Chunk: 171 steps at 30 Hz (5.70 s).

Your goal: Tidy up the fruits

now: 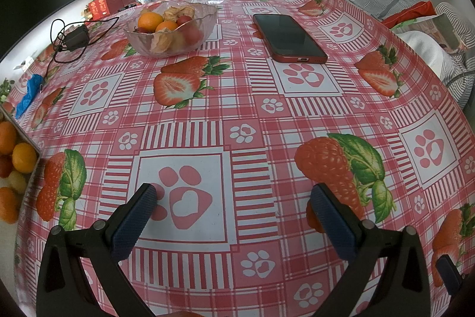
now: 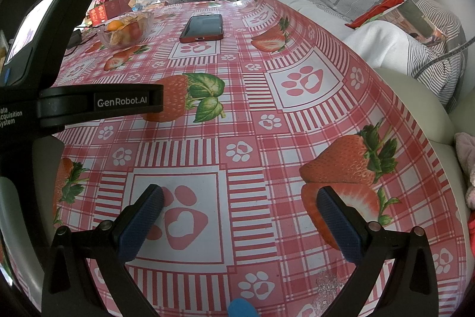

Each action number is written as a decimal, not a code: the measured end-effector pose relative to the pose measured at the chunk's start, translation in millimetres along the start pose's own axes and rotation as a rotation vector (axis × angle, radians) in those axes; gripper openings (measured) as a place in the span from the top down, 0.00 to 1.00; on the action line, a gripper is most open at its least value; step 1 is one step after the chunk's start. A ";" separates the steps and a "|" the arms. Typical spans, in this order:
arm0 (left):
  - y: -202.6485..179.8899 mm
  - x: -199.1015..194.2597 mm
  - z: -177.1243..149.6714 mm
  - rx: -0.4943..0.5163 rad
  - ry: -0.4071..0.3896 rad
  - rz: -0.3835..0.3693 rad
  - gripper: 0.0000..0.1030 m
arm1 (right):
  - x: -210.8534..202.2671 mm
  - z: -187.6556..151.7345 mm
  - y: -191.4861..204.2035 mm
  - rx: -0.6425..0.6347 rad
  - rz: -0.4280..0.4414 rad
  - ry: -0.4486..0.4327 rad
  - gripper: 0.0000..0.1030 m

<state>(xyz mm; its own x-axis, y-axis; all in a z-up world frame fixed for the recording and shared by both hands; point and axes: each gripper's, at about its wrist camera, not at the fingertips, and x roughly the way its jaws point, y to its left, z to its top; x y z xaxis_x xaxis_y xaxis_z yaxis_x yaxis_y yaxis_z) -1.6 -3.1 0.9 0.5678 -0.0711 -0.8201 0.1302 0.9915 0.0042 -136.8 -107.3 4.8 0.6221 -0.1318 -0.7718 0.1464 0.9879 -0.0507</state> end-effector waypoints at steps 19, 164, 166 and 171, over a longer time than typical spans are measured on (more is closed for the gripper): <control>1.4 0.4 0.0 0.000 0.000 -0.001 0.00 | 0.2 -0.1 -0.2 0.000 0.000 0.000 0.00; 206.8 -82.4 -53.0 -0.069 0.041 -0.144 0.60 | 24.9 101.7 157.9 -0.131 0.262 0.183 0.64; 211.0 -95.1 -56.3 -0.073 0.029 -0.154 0.60 | 13.7 95.8 153.9 -0.134 0.265 0.184 0.64; 226.2 -126.3 -64.3 -0.062 0.003 -0.140 0.60 | -16.7 88.4 155.2 -0.145 0.282 0.167 0.64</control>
<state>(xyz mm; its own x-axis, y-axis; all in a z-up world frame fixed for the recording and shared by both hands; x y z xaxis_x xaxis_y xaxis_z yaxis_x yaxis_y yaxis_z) -96.2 237.1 68.5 0.5450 -0.2087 -0.8120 0.1575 0.9768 -0.1453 -56.5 41.1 65.9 0.4867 0.1506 -0.8605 -0.1309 0.9865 0.0986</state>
